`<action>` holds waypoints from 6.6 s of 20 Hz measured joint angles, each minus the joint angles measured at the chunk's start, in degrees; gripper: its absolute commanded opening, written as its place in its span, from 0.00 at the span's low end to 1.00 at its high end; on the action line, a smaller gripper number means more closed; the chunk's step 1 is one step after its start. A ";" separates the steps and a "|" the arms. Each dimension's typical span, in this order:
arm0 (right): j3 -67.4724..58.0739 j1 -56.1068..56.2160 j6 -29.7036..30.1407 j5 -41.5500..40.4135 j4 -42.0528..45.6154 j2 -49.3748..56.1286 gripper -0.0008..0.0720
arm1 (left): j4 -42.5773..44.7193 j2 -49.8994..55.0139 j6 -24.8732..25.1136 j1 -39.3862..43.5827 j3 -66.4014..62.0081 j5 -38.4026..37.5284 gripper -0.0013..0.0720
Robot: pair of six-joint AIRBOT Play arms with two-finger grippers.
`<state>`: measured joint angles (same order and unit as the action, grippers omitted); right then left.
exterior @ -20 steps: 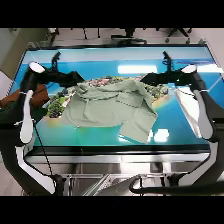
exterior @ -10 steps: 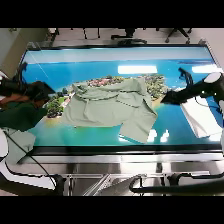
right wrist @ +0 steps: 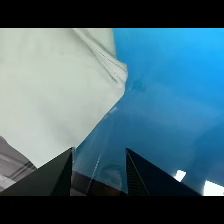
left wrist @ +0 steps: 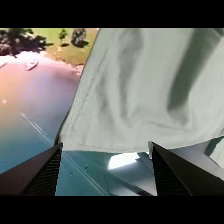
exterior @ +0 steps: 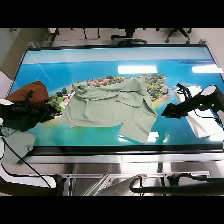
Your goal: Fold the shirts.
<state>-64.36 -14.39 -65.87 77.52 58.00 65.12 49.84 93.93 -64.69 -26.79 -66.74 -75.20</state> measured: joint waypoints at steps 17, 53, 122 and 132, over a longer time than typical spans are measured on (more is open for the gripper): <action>0.68 2.75 1.29 -5.95 -1.05 5.62 0.70 | -5.77 9.73 4.33 8.63 -9.64 0.22 0.04; -36.74 -21.94 18.91 -6.86 -46.60 -22.10 0.04 | -29.92 -39.26 3.32 -3.34 -36.00 -0.70 0.04; 41.53 -5.22 5.86 -16.35 -24.26 -14.23 0.39 | -5.86 -3.02 3.23 0.81 6.14 -2.91 0.62; 40.22 -0.96 10.25 -19.85 -32.26 -12.07 0.04 | -3.67 -0.59 2.14 1.27 12.00 3.13 0.62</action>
<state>-24.14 -15.35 -55.61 57.67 25.74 53.06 46.17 93.34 -62.54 -25.52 -54.74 -72.07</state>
